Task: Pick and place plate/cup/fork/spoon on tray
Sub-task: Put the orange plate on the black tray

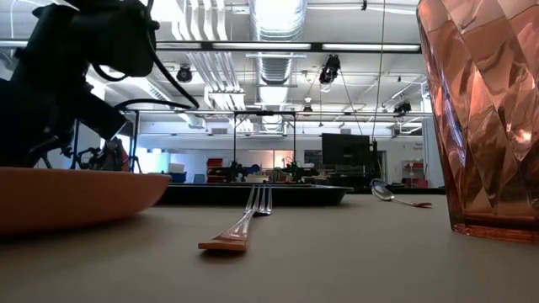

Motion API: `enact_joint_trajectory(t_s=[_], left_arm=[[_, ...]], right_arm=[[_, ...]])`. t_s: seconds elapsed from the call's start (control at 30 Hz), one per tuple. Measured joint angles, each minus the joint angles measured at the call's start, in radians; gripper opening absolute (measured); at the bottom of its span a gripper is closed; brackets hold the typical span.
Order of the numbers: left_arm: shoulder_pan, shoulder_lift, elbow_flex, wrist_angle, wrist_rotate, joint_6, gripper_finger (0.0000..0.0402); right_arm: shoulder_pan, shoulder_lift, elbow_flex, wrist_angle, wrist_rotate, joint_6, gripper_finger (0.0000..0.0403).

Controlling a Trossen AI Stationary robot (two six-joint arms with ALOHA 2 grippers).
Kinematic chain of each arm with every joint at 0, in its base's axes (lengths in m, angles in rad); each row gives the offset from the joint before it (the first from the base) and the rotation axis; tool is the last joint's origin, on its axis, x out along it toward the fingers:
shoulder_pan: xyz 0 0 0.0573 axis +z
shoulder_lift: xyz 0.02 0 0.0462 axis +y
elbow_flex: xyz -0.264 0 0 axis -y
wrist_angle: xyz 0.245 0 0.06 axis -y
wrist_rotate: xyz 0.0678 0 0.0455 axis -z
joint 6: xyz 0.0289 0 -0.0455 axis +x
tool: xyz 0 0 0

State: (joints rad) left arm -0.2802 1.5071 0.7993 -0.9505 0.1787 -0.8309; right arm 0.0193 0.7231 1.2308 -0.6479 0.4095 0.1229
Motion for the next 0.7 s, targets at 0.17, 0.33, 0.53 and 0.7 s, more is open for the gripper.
enact_joint_trajectory(t_s=[0.17, 0.33, 0.53, 0.7], left_arm=[[0.002, 0.001, -0.012, 0.065, 0.0, -0.03, 0.0118], [0.003, 0.017, -0.027, 0.078, 0.016, -0.082, 0.0025], [0.003, -0.005, -0.052, 0.105, 0.022, -0.15, 0.0005], [0.007, -0.101, -0.039, 0.156, -0.066, -0.22, 0.0001]], right_arm=[[0.0, 0.0, 0.0, 0.0, 0.001, 0.0, 0.016], [0.0, 0.0, 0.0, 0.001, 0.002, 0.0, 0.016], [0.0, 0.0, 0.0, 0.001, 0.002, 0.0, 0.016], [0.0, 0.0, 0.0, 0.001, 0.002, 0.0, 0.016]])
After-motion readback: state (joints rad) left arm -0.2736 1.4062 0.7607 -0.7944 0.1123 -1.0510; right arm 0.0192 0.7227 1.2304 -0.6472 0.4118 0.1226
